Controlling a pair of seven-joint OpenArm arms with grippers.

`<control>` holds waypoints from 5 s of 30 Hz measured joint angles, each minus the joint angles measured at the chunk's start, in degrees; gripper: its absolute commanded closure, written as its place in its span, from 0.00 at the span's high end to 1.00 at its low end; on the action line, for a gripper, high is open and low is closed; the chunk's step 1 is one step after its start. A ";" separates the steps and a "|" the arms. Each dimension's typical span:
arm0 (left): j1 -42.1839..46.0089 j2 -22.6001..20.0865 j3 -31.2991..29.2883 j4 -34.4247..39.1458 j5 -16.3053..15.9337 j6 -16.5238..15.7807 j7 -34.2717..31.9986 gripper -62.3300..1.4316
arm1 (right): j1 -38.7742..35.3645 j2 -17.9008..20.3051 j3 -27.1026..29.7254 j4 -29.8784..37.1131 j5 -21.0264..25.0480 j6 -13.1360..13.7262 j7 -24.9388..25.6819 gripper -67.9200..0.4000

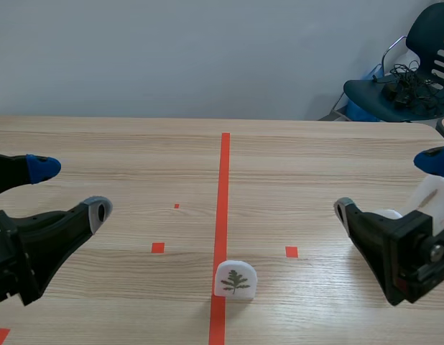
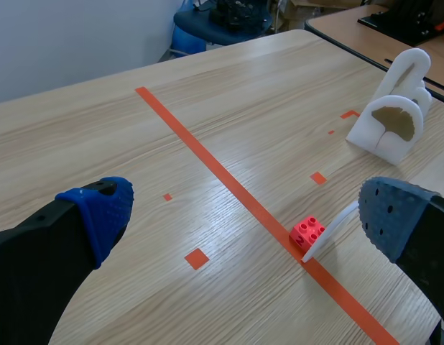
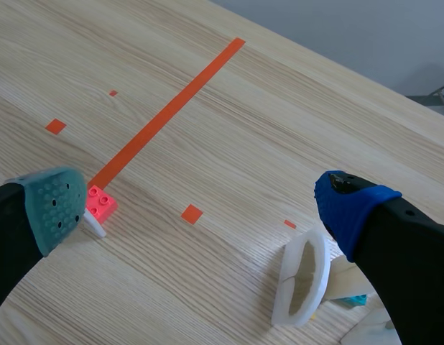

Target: Do the leaf sorting experiment

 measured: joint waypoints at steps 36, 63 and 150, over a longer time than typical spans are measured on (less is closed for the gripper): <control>-24.94 7.39 40.11 -37.11 34.40 7.89 -21.29 1.00 | 0.31 -0.02 0.00 -0.28 -0.02 -0.52 0.33 1.00; -24.94 9.40 41.11 -37.51 34.36 17.73 -23.47 0.08 | 0.28 -0.15 0.00 -0.28 -0.02 -0.66 0.33 1.00; 1.57 3.30 -0.13 3.39 3.89 0.00 -0.55 1.00 | 2.19 -0.15 0.02 -0.33 -0.02 -0.90 -0.07 1.00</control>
